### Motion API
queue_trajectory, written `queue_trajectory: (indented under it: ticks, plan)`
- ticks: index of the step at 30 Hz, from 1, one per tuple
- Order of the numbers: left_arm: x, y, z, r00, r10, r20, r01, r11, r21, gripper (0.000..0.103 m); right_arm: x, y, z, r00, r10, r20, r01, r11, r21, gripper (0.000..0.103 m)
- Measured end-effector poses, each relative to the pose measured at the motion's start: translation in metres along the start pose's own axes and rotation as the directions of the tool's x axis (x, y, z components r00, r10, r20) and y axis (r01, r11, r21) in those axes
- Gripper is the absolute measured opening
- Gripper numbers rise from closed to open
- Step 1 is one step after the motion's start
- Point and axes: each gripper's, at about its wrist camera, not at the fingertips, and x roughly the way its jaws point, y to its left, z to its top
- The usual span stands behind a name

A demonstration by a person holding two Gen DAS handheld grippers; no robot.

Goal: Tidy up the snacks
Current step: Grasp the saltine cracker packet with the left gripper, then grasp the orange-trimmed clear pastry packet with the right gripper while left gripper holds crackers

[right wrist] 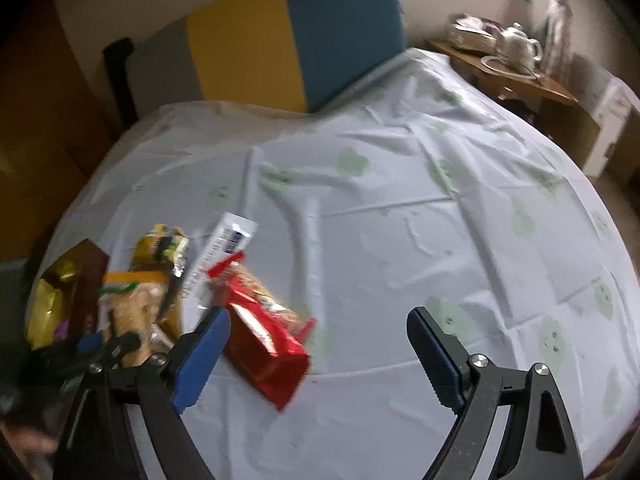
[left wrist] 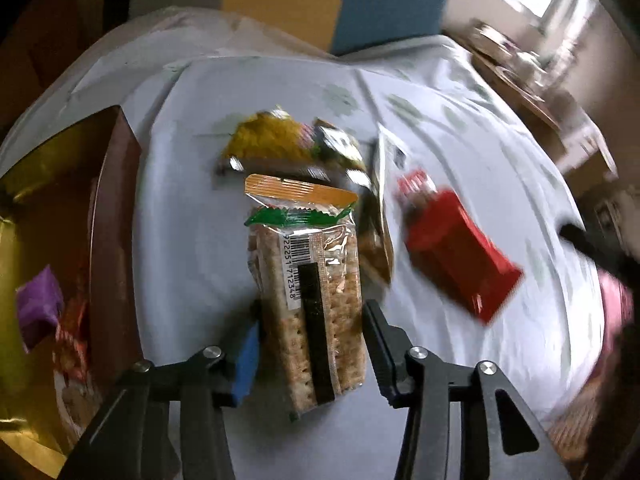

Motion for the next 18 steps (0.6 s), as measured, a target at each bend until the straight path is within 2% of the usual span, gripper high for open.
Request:
queue_trajectory:
  ticks: [5,7,10,14,18]
  plan:
    - [-0.019,0.006,-0.044,0.996,-0.092,-0.023,0.093,0.993,0.067,0.048,0.004,-0.011,-0.001,0.999,-0.023,-0.023,0.024,0.999,0.048,0.090]
    - [-0.024,0.007,-0.060,0.994,-0.106,-0.019,0.107,0.990,0.095,0.050,0.005,-0.011,-0.002,0.999,-0.031,-0.031,0.032,0.998,0.045,0.090]
    - [-0.031,0.008,-0.075,0.996,-0.086,-0.004,0.085,0.987,0.134,0.066,0.007,-0.009,-0.004,0.998,-0.038,-0.041,0.039,0.999,0.035,0.090]
    - [-0.030,0.005,-0.086,0.998,-0.070,-0.011,0.070,0.987,0.148,0.072,0.010,-0.004,-0.005,0.998,-0.043,-0.049,0.044,0.999,0.017,0.090]
    - [-0.025,-0.005,-0.085,0.998,-0.061,-0.006,0.061,0.984,0.170,0.072,0.010,0.000,-0.007,0.998,-0.041,-0.052,0.041,0.999,0.002,0.090]
